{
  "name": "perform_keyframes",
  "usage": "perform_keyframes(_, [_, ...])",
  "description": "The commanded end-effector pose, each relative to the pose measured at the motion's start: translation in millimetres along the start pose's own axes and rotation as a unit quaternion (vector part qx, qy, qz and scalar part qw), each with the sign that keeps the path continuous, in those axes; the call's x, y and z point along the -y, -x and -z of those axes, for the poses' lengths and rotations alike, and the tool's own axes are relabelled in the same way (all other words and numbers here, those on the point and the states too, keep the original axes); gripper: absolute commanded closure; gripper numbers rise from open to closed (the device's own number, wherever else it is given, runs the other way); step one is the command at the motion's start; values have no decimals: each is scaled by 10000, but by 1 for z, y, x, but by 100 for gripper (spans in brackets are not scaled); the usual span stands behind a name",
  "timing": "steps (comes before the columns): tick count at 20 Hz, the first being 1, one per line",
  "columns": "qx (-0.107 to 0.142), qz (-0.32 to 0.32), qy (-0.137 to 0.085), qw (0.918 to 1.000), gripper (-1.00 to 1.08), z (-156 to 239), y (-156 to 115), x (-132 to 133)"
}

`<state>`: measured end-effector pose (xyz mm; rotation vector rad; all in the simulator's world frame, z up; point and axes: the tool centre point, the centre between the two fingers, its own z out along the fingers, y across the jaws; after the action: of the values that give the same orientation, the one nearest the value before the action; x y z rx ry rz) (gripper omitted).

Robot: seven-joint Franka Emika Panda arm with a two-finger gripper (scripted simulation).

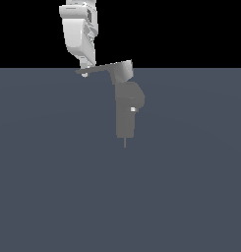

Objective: Turn on the faucet by rotating a designated handle.

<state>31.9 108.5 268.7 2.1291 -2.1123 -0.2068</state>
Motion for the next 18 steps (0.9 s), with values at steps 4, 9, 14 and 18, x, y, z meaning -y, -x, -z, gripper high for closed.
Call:
perform_keyframes(4, [-8, -13, 24, 10000, 108, 0, -1, -18])
perform_keyframes(9, [-8, -13, 24, 10000, 108, 0, 0, -32])
perform_keyframes(14, [-8, -16, 22, 10000, 108, 0, 0, -47])
perform_keyframes(18, [-8, -16, 22, 10000, 108, 0, 1, -59])
